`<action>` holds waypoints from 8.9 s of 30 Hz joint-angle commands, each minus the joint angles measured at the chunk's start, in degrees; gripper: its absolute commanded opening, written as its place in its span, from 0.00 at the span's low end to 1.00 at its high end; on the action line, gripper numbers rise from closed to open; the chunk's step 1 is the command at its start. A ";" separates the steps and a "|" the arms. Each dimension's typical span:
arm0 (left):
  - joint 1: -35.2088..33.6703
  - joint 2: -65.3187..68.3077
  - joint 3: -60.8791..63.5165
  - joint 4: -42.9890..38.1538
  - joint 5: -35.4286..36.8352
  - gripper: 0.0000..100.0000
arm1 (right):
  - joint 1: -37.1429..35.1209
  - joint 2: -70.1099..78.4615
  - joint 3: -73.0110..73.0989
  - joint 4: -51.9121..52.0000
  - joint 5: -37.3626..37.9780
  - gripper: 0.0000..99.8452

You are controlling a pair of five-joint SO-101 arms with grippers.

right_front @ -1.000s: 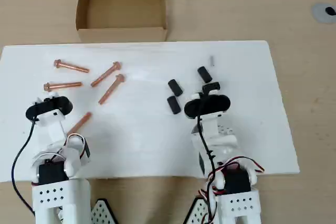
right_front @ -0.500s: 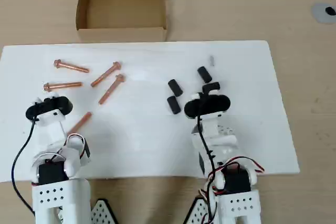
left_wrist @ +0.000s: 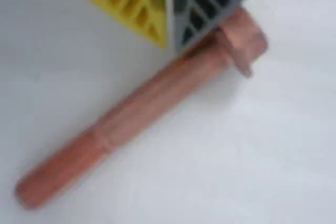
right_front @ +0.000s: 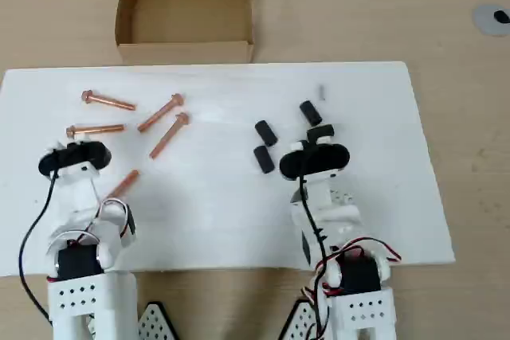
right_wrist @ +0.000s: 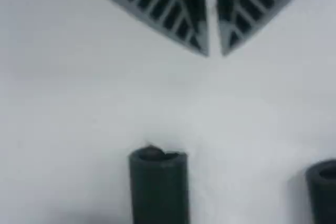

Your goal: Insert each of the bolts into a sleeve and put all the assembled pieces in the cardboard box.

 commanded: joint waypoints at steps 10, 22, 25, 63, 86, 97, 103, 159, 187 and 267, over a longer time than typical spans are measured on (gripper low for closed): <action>-0.53 17.01 -27.60 5.89 -0.26 0.01 | 0.13 8.04 -13.67 1.85 0.44 0.01; -0.53 51.65 -51.34 6.33 14.51 0.01 | 1.54 62.73 -61.23 9.58 0.44 0.01; -0.53 56.40 -55.38 5.98 15.47 0.01 | 1.45 74.42 -74.42 14.15 2.55 0.01; -10.46 64.22 -44.22 -18.64 72.18 0.01 | 0.31 118.90 -119.69 36.92 16.44 0.09; -10.46 100.70 -85.71 12.84 71.30 0.20 | 0.48 118.99 -118.64 36.84 16.53 0.09; -9.41 108.18 -97.85 16.18 71.30 0.20 | 0.57 118.99 -115.38 35.78 16.44 0.09; -5.80 108.53 -102.33 19.08 71.21 0.20 | 0.57 119.08 -115.30 34.99 16.44 0.09; -7.30 130.86 -127.38 27.87 47.12 0.01 | 6.37 123.47 -115.30 34.11 16.35 0.09; 4.66 105.19 -120.35 36.31 11.96 0.01 | 0.22 123.12 -106.07 30.07 13.19 0.09; 9.23 32.48 -53.36 11.08 8.09 0.00 | -12.70 128.31 -95.69 19.34 7.56 0.01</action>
